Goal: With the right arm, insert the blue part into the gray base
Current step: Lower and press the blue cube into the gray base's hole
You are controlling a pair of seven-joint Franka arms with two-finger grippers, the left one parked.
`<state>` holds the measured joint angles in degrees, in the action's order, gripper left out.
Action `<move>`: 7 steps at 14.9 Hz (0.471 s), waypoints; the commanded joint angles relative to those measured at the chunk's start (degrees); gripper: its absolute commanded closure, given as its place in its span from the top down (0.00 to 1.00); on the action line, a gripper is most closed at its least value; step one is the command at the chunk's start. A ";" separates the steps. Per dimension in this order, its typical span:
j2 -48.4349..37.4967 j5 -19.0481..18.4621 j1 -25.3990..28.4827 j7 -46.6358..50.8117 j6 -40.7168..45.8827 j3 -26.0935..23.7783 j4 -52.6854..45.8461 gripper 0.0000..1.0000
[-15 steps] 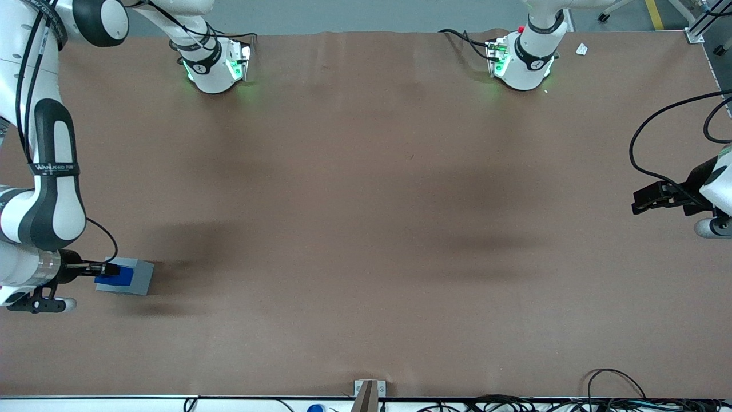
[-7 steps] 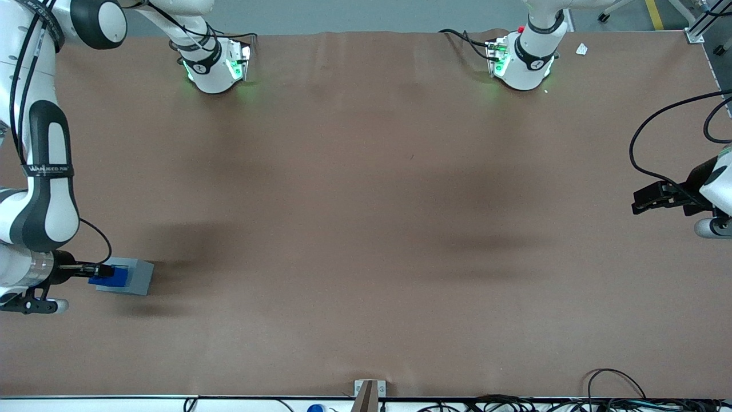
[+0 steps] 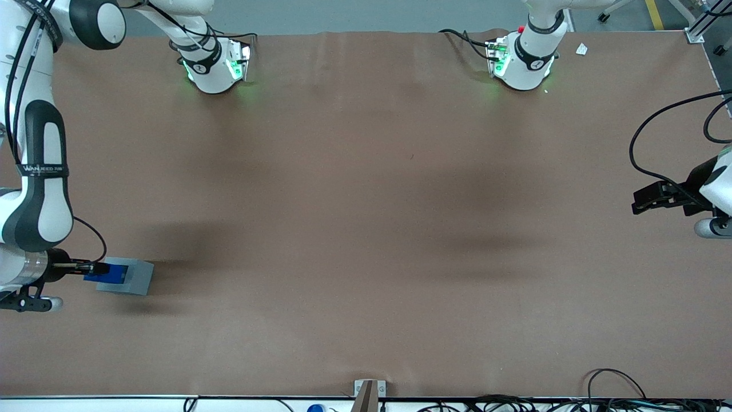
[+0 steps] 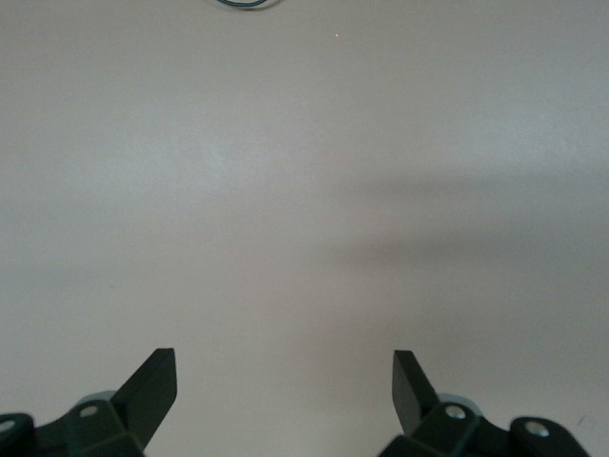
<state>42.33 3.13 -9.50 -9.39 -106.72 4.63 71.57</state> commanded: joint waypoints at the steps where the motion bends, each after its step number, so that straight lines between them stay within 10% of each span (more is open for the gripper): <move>1: 0.74 -0.85 0.01 1.74 1.25 -0.41 -1.70 0.00; 7: 1.00 -0.76 0.01 3.94 2.30 -0.49 -2.31 0.00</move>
<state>42.37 3.13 -9.27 -7.40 -106.09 4.57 71.42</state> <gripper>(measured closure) 0.493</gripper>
